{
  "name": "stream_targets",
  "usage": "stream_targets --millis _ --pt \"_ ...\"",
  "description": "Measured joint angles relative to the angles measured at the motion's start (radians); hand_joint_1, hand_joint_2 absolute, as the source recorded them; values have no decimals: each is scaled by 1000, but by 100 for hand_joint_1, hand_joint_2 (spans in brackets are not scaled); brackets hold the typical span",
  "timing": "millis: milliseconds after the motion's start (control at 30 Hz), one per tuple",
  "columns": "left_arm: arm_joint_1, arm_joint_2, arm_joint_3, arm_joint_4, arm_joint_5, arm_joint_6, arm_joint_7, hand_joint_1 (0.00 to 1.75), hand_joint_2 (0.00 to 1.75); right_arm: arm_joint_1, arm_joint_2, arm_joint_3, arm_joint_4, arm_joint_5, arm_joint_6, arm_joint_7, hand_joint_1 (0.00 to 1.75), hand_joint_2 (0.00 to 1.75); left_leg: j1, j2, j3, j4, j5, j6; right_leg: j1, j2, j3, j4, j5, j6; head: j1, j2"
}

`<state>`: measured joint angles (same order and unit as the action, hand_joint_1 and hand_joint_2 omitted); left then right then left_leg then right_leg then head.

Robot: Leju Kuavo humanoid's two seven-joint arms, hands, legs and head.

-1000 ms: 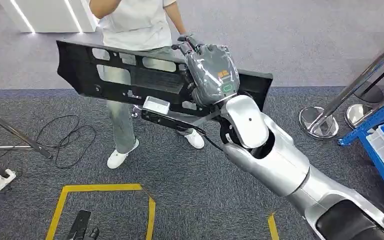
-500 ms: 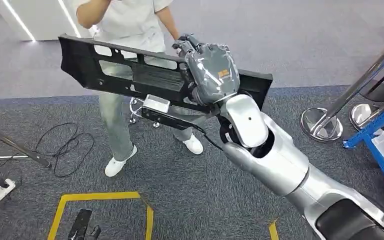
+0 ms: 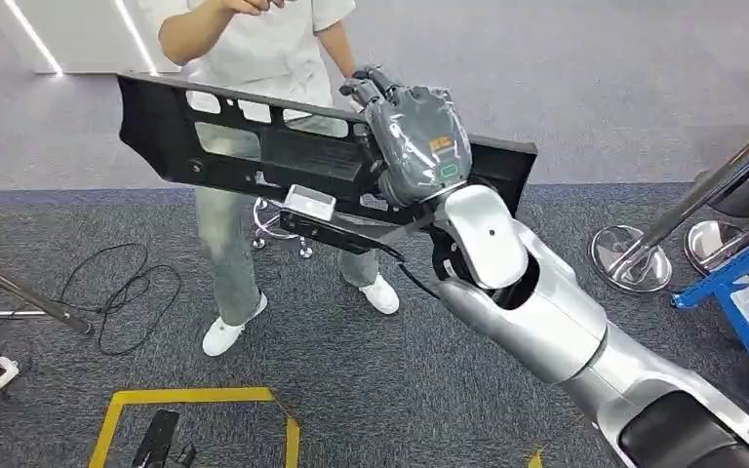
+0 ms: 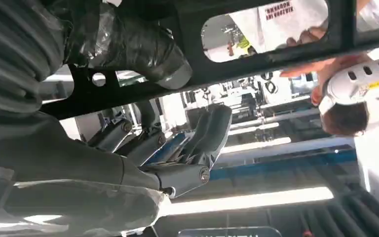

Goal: Take the parts from the cabinet and place them on the table.

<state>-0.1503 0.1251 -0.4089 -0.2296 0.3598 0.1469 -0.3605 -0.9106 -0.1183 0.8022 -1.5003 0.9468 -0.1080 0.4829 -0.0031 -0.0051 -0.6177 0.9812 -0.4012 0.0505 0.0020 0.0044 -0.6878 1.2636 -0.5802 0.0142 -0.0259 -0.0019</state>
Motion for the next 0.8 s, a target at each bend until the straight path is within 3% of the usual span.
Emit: stream_targets --millis 33,67,100,167,200,233,267,333,433,500,533,567,600,700,733,800 --pt "1 0 0 0 0 0 0 0 175 5 0 0 2 0 0 0 175 175 0 0 5 4 -8 0 -1 0 -48 63 -7 2 0 0" --pt "1 0 0 0 0 0 0 0 175 9 -1 0 3 0 0 0 175 175 0 -1 10 8 -16 0 -3 0 -69 72 11 4 1 0" --pt "2 0 0 0 0 0 0 0 175 11 -2 0 3 0 0 0 175 175 1 -3 17 14 -27 -1 -5 0 -63 28 60 5 0 0" --pt "2 -1 0 0 0 0 0 0 175 9 -3 0 3 0 0 0 175 175 2 -7 30 29 -48 -6 -8 -1 -8 -127 169 4 0 0" --pt "3 -1 0 0 0 0 0 0 175 9 -3 0 3 0 0 0 175 175 3 -8 29 37 -62 -11 -8 0 20 -202 197 -2 2 0" --pt "-2 -1 0 0 0 0 0 0 175 7 -3 0 3 0 0 0 175 175 -5 -10 27 49 -68 -18 -3 1 34 -215 184 -5 -1 0" --pt "-3 -1 0 0 0 0 0 0 175 7 -3 0 3 0 0 -2 175 175 -2 -12 23 47 -68 -22 -3 1 32 -213 178 -14 -3 0" --pt "-2 -1 -2 0 -1 0 0 0 175 9 -4 -1 3 0 0 -1 175 175 0 -11 25 43 -71 -30 1 3 30 -217 174 -22 -2 0" --pt "-3 -1 -2 -1 -1 0 -1 0 175 6 -4 -1 3 0 0 -2 175 175 2 -5 5 97 -105 -46 -10 1 47 -228 171 -36 -7 0" --pt "-4 0 -4 -1 0 2 -2 0 175 5 -4 -1 3 -5 2 -2 175 175 10 -2 -88 265 -165 -59 -10 0 57 -228 163 -43 -8 0" --pt "-2 0 -5 -1 0 2 -2 0 175 6 -4 -1 3 -6 3 -2 175 175 12 -2 -127 322 -175 -62 -10 0 61 -228 159 -43 -9 0" --pt "0 -1 -6 -1 0 2 -2 0 175 8 -4 -1 3 -9 3 -2 175 175 13 -2 -148 343 -169 -63 -10 0 64 -227 157 -43 -10 0" --pt "1 -1 -6 -1 0 2 -2 0 175 10 -4 -1 3 -13 5 -2 175 175 15 -2 -151 323 -138 -64 -10 1 69 -227 153 -43 -9 0" --pt "-2 -1 -7 -1 11 8 -6 0 175 10 -4 -1 3 -18 5 -2 175 175 16 0 -54 79 13 -58 -10 3 89 -225 137 -34 -10 0" --pt "-4 -1 -7 -1 14 11 -8 0 175 7 -4 -1 3 -18 4 -2 175 175 10 -1 -35 58 -7 -54 -6 3 88 -226 135 -29 -8 0" --pt "-6 -1 -7 -1 19 24 -11 0 175 4 -4 -1 3 -23 2 -3 175 175 6 -3 -40 49 -4 -43 -6 5 84 -227 136 -20 -7 0"
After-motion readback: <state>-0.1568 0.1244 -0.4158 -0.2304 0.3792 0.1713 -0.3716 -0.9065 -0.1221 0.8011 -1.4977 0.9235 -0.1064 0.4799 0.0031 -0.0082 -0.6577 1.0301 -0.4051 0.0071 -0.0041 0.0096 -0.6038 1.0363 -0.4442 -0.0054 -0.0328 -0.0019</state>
